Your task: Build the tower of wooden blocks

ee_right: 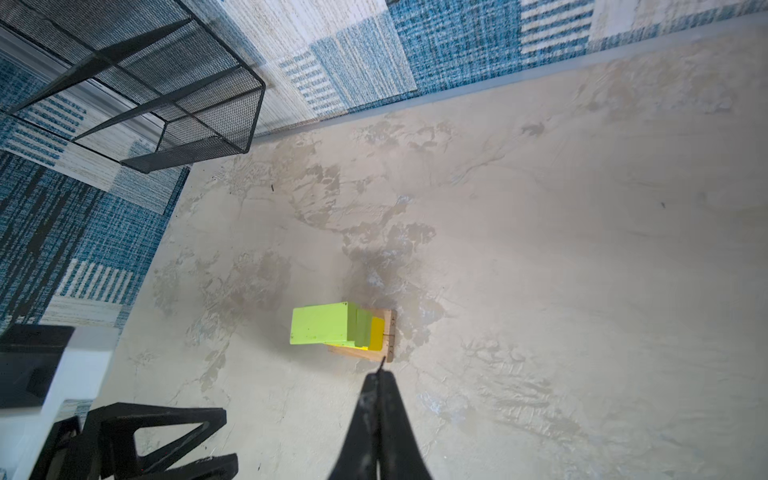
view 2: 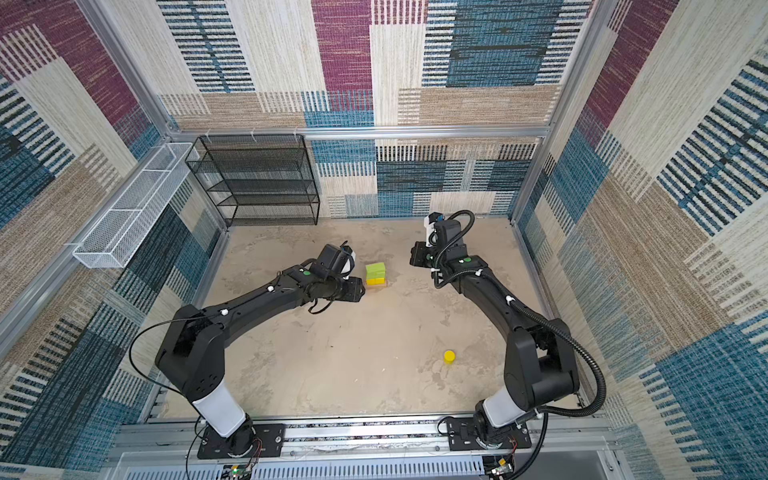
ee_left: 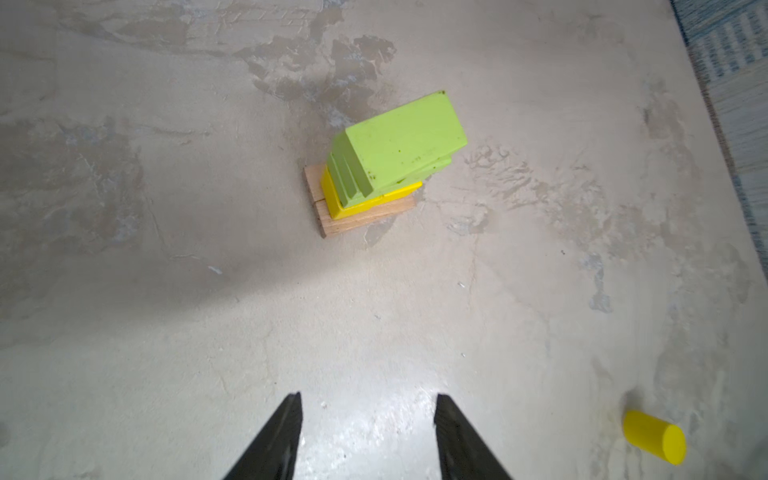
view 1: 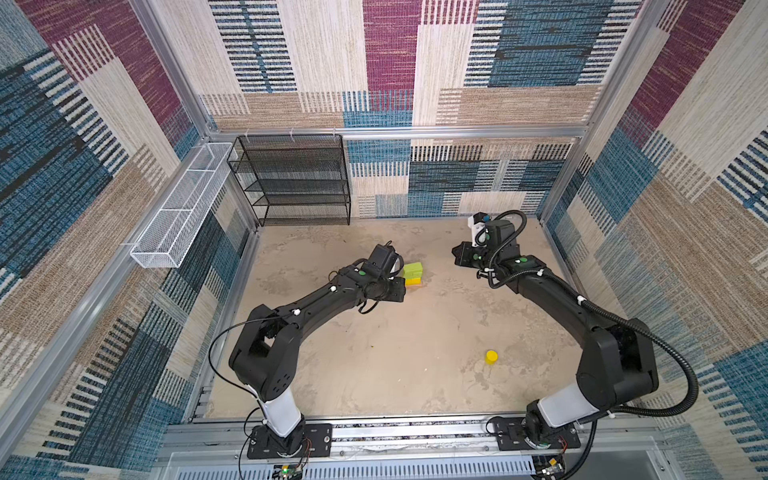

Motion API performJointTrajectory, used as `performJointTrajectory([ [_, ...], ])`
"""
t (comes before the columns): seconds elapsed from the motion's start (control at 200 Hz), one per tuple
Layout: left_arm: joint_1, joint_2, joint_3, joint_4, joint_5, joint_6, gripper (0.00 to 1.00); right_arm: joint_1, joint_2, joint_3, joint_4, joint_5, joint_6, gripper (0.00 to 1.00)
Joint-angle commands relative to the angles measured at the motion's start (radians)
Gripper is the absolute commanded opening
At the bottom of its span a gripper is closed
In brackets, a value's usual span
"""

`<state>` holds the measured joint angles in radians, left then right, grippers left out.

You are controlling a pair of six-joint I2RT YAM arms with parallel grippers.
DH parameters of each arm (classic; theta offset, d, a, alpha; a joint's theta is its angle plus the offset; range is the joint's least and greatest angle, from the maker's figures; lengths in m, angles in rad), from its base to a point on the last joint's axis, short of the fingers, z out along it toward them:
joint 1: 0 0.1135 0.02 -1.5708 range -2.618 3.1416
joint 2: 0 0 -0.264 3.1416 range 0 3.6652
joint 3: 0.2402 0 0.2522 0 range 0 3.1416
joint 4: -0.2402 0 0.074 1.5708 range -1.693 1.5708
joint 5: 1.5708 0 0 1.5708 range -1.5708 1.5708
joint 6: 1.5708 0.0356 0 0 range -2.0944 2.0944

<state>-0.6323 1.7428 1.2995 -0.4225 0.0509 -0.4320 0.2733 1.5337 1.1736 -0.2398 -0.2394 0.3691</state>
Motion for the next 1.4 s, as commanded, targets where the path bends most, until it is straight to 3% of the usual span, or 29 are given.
performJointTrajectory([
  [0.0,-0.006,0.034,0.031,0.024,-0.058,-0.020,0.57,-0.009,-0.026,-0.025,0.079,-0.043,0.010,0.00],
  [0.636,-0.015,0.175,0.141,0.036,-0.107,-0.089,0.59,-0.032,-0.057,-0.083,0.127,-0.076,0.023,0.00],
  [1.397,-0.013,0.221,0.182,0.041,-0.152,-0.114,0.57,-0.036,-0.052,-0.080,0.127,-0.086,0.028,0.00],
])
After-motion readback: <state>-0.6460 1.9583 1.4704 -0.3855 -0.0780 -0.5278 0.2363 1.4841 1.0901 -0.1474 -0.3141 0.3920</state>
